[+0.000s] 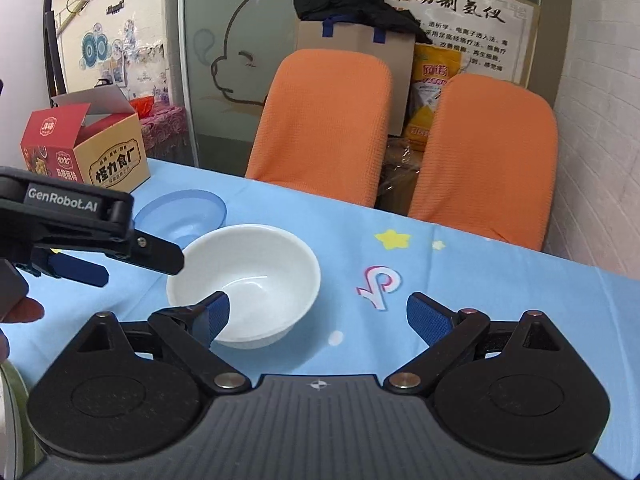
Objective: Organize plates and bowls
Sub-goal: 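Reach both grippers to the rim of the white ceramic bowl, then close both grippers on the white bowl rim and lift it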
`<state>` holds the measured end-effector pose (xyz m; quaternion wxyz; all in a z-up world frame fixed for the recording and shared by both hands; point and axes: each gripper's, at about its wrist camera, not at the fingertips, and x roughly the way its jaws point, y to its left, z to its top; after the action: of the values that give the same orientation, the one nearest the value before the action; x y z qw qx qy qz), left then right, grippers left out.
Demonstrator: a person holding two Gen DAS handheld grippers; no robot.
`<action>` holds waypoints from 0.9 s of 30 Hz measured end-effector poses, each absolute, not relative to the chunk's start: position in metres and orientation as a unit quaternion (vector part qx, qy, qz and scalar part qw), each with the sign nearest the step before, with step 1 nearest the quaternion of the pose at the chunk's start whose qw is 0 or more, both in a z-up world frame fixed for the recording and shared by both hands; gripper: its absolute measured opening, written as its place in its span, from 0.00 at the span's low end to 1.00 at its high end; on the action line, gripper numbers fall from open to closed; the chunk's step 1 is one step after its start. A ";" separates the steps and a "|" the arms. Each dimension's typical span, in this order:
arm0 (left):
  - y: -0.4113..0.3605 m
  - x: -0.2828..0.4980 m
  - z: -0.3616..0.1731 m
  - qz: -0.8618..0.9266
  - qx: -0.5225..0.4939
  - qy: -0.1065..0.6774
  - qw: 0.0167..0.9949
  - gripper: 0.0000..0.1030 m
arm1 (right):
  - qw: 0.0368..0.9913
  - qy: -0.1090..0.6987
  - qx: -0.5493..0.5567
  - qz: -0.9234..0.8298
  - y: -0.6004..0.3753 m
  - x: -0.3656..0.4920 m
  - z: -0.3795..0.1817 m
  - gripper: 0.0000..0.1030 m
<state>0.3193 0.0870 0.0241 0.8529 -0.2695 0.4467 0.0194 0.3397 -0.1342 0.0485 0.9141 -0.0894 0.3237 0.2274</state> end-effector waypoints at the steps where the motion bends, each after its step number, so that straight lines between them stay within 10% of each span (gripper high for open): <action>1: 0.086 0.323 0.019 0.020 -0.277 0.456 0.846 0.99 | 0.911 0.329 -0.090 0.232 -0.131 0.344 0.044 1.00; 10: 0.075 0.345 0.000 0.045 -0.292 0.472 0.831 0.98 | 0.896 0.355 -0.084 0.252 -0.114 0.370 0.025 1.00; 16: 0.068 0.347 0.001 0.039 -0.261 0.473 0.841 0.81 | 0.879 0.380 -0.089 0.273 -0.108 0.379 0.014 1.00; 17: 0.067 0.347 0.001 0.034 -0.257 0.472 0.843 0.73 | 0.873 0.386 -0.084 0.285 -0.107 0.378 0.013 1.00; 20: 0.059 0.348 0.003 0.026 -0.230 0.476 0.848 0.19 | 0.864 0.392 -0.084 0.306 -0.104 0.373 0.014 0.59; 27: 0.045 0.320 0.021 -0.014 -0.215 0.467 0.857 0.16 | 0.872 0.371 -0.097 0.304 -0.115 0.345 0.039 0.55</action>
<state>0.3203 0.0449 0.0215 0.8574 -0.2154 0.4672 -0.0140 0.3451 -0.1155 0.0390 0.8721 -0.0968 0.3715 0.3036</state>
